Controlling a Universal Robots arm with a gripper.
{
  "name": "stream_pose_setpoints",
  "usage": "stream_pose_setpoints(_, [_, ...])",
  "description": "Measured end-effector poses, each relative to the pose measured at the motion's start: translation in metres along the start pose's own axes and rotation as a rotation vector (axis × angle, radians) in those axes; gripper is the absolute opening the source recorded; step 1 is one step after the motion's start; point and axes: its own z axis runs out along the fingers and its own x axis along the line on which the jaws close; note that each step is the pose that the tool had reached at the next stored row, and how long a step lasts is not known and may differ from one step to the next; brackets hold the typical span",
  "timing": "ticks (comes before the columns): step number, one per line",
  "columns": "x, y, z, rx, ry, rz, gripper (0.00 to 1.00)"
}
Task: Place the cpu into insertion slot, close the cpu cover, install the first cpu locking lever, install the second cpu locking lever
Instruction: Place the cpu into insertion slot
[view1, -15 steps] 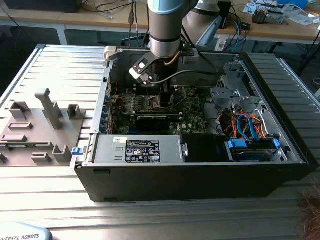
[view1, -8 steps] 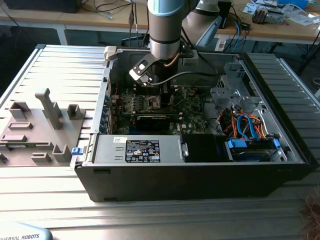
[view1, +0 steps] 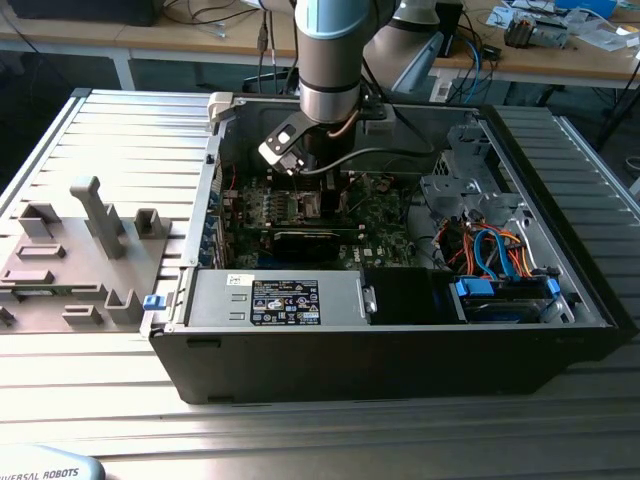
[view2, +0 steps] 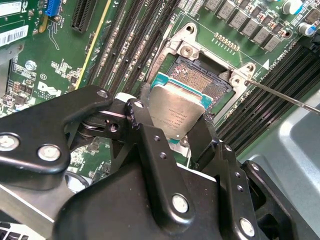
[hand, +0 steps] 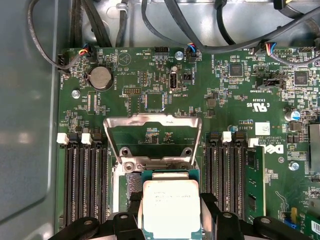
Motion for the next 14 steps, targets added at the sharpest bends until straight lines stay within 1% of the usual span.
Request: stream_pose_setpoints(14, [0.0, -0.0002, 0.0031, 0.0, 0.0, 0.0, 0.54])
